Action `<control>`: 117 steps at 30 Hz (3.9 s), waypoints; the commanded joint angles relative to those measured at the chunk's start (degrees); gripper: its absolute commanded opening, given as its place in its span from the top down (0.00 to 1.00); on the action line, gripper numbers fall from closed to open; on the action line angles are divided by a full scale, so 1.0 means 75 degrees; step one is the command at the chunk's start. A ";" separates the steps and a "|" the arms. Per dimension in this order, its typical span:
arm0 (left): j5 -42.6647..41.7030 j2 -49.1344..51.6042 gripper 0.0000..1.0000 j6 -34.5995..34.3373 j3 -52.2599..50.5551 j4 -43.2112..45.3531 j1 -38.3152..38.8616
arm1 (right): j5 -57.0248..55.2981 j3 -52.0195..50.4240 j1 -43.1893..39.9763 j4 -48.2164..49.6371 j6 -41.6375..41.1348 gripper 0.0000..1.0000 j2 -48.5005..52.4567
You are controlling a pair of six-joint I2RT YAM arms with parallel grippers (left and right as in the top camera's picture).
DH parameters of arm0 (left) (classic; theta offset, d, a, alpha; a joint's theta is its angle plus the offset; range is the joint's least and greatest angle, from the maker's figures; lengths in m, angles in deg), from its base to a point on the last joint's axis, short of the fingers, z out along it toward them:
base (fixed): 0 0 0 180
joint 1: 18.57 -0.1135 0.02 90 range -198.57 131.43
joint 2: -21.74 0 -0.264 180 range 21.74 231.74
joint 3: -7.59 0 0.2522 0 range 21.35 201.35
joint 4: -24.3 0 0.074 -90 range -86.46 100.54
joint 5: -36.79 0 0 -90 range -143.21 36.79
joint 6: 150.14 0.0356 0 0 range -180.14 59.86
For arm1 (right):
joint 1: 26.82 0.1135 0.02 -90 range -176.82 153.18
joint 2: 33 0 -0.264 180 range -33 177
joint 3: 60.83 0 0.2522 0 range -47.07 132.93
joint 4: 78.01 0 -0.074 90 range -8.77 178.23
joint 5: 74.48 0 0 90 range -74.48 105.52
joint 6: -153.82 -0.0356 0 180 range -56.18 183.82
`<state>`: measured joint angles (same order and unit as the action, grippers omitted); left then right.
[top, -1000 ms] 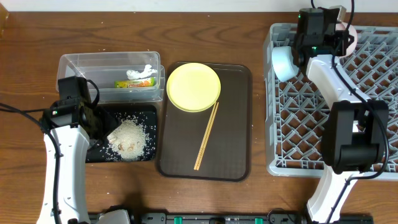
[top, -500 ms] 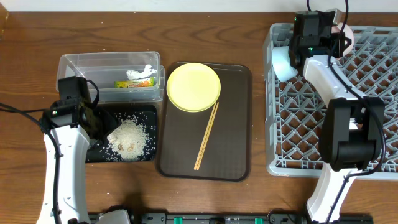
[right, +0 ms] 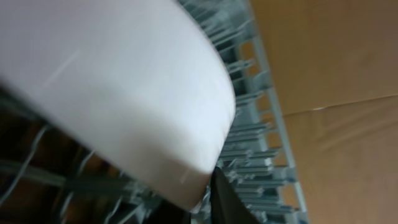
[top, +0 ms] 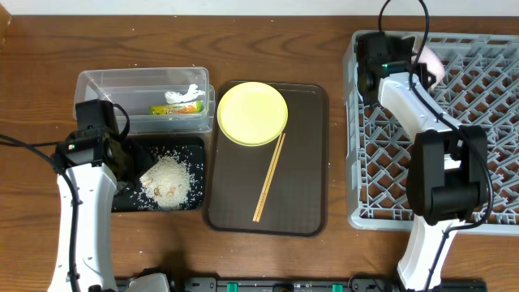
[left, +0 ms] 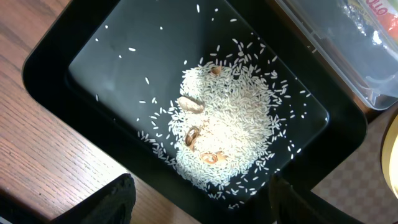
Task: Sort waste into correct bins and load items into the dishwasher rack
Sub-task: 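Move right gripper back to the yellow plate and grasp its edge, then lift the yellow plate and stand it upright in the rack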
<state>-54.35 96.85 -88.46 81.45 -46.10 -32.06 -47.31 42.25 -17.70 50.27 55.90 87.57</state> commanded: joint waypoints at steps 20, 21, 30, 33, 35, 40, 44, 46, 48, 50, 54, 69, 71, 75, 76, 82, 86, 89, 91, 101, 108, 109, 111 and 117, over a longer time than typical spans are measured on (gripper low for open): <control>0.0041 -0.0029 0.28 -0.0009 0.0009 -0.0012 -0.0035 | 1.0483 -0.0041 0.0527 -0.0361 -0.0163 0.30 -0.2559; 0.0041 -0.0029 0.29 -0.0009 0.0009 -0.0012 -0.0035 | 1.0649 -0.0041 0.0659 -0.0332 -0.0163 0.30 -0.2506; 0.0041 -0.0029 0.29 -0.0009 0.0009 -0.0015 -0.0035 | 0.9926 -0.0041 0.1763 -0.0099 -0.0740 0.30 -0.1425; 0.0041 -0.0029 0.29 -0.0009 0.0009 -0.0015 -0.0035 | 0.9512 -0.0041 0.2002 0.0067 -0.1043 0.34 -0.0924; 0.0038 -0.0029 0.29 -0.0009 0.0009 -0.0015 -0.0035 | 0.9419 -0.0041 0.2139 0.0224 -0.1233 0.36 -0.0597; 0.0041 -0.0029 0.29 -0.0009 0.0009 -0.0015 -0.0035 | 0.9407 -0.0041 0.2302 0.0539 -0.1708 0.45 0.0108; 0.0041 -0.0029 0.29 -0.0009 0.0009 -0.0015 -0.0035 | 0.9410 -0.0041 0.2352 0.0743 -0.1999 0.52 0.0551; 0.0041 -0.0029 0.29 -0.0009 0.0009 -0.0015 -0.0035 | 0.9407 -0.0041 0.2384 0.0822 -0.2116 0.58 0.0697; 0.0041 -0.0029 0.29 -0.0009 0.0009 -0.0015 -0.0035 | 0.9410 -0.0041 0.2401 0.0921 -0.2221 0.66 0.0769; 0.0041 -0.0029 0.28 -0.0009 0.0009 -0.0015 -0.0035 | 0.9410 -0.0041 0.2401 0.0994 -0.2296 0.74 0.0769; 0.0038 -0.0029 0.29 -0.0009 0.0009 -0.0017 -0.0035 | 0.9413 -0.0041 0.2401 0.1055 -0.2460 0.95 0.0769; 0.0041 -0.0029 0.29 -0.0009 0.0009 -0.0017 -0.0035 | 0.9028 -0.0015 0.1813 0.1110 -0.1880 0.99 -0.0833; 0.0041 -0.0029 0.29 -0.0009 0.0009 -0.0017 -0.0035 | 0.8740 -0.0015 0.1684 0.1032 -0.1545 0.99 -0.1317; 0.0041 -0.0029 0.29 -0.0009 0.0009 -0.0015 -0.0035 | 0.7554 -0.0015 0.1378 0.0527 -0.0979 0.99 -0.2401; 0.0041 -0.0029 0.29 -0.0009 0.0009 -0.0015 -0.0035 | 0.7233 -0.0015 0.1303 0.0376 -0.0787 0.99 -0.2617; 0.0041 -0.0029 0.29 -0.0009 0.0009 -0.0012 -0.0035 | 0.5616 -0.0015 0.0691 -0.0761 0.0017 0.99 -0.3739; 0.0041 -0.0029 0.28 -0.0009 0.0009 -0.0009 -0.0035 | 0.4115 -0.0015 0.0236 -0.1492 0.0402 0.99 -0.4179; 0.0041 -0.0029 0.29 -0.0006 0.0009 -0.0009 -0.0035 | 0.3264 -0.0015 -0.0017 -0.1894 0.0772 0.99 -0.4325; 0.0041 -0.0029 0.29 -0.0006 0.0009 -0.0009 -0.0035 | 0.2973 -0.0015 -0.0102 -0.2244 0.1218 0.99 -0.4342; 0.0041 -0.0029 0.29 -0.0009 0.0009 -0.0012 -0.0035 | 0.2226 -0.0029 -0.0131 -0.3244 0.1317 0.99 -0.4255; 0.0041 -0.0029 0.29 -0.0009 0.0009 -0.0012 -0.0035 | 0.1891 -0.0041 -0.0128 -0.3334 0.1180 0.99 -0.4112; 0.0041 -0.0029 0.29 -0.0009 0.0009 -0.0012 -0.0035 | 0.1888 -0.0041 -0.0128 -0.3407 0.1180 0.99 -0.4062; 0.0041 -0.0029 0.29 -0.0009 0.0009 -0.0012 -0.0035 | 0.1891 -0.0041 -0.0140 -0.3526 0.1177 0.99 -0.3984; 0.0041 -0.0029 0.28 -0.0009 0.0009 -0.0012 -0.0035 | 0.1920 -0.0044 -0.0152 -0.3596 0.1174 0.99 -0.3625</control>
<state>-54.35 96.85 -88.46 81.45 -46.06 -32.06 -31.22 41.85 -18.37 23.32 64.71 58.87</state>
